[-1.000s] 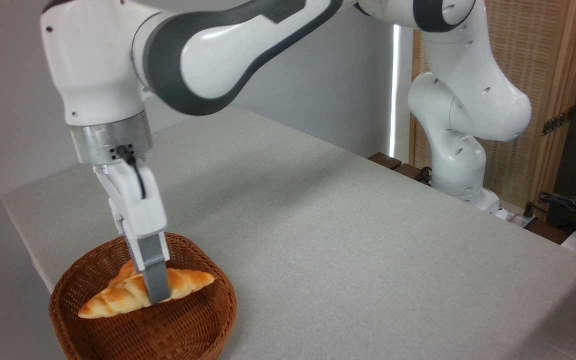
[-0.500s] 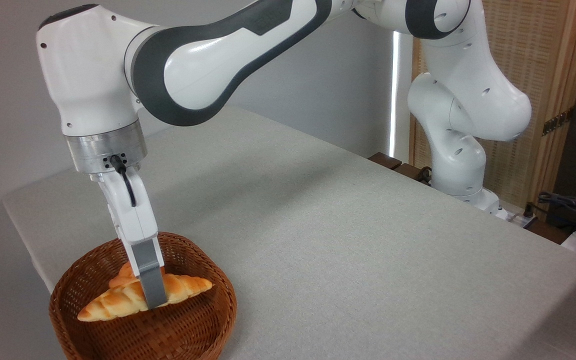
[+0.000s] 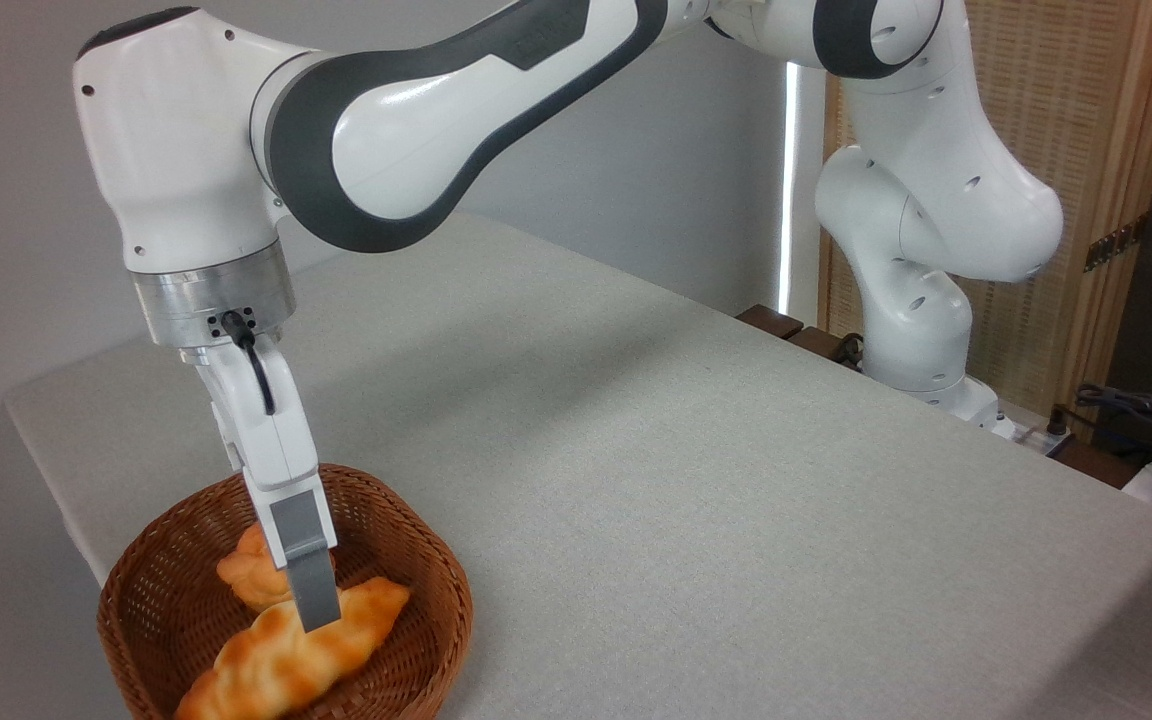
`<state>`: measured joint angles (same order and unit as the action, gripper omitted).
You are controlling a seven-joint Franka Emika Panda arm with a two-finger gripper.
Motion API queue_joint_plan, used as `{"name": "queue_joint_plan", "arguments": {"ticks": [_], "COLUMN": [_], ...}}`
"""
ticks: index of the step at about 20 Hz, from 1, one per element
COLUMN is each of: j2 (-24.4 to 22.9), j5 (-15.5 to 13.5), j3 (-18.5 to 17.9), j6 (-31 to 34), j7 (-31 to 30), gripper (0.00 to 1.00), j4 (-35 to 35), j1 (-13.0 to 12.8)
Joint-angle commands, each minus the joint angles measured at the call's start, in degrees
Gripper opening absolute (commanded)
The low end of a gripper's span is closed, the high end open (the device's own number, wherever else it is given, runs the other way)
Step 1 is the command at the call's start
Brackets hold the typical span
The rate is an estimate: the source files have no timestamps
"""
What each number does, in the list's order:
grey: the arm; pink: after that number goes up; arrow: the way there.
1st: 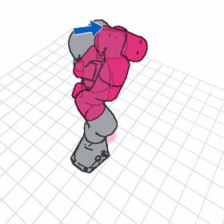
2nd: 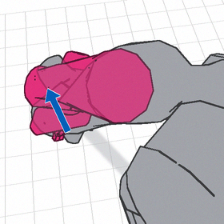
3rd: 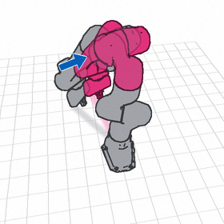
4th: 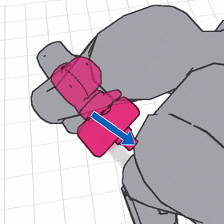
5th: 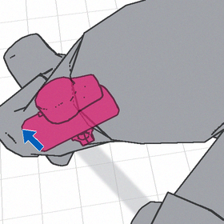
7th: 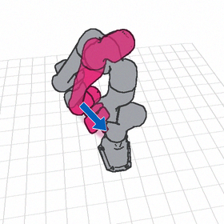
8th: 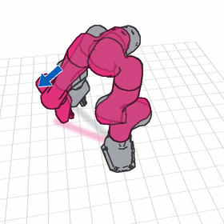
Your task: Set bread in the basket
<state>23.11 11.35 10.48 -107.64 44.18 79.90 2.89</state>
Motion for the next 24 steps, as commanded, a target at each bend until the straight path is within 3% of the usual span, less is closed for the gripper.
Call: {"name": "queue_joint_plan", "arguments": {"ticks": [1, 4, 6, 9, 11, 17, 20, 24], "j2": [-0.17, -1.13, -3.67, -8.41, -10.96, -20.53, -25.38, -25.48], "j5": [0.43, 0.17, -1.84, -8.42, -10.37, -13.98, -13.98, -13.98], "j3": [0.33, 0.25, 0.33, 0.33, 0.33, 0.25, 0.25, 0.16], "j6": [-0.47, -0.29, 0.58, 5.4, 9.35, 10.78, 10.34, 11.04], "j7": [-0.41, -0.49, -0.58, 0.03, 0.21, 0.21, 1.08, 1.09], "gripper": [1.0, 1.0, 1.0, 1.0, 1.0, 1.0, 1.0, 1.0], "j4": [-0.53, -1.06, -0.8, -0.1, 1.04, 11.22, 17.12, 17.31], "j1": [0.36, 1.67, 3.34, 6.68, 8.0, 8.54, 8.36, 7.83]}}
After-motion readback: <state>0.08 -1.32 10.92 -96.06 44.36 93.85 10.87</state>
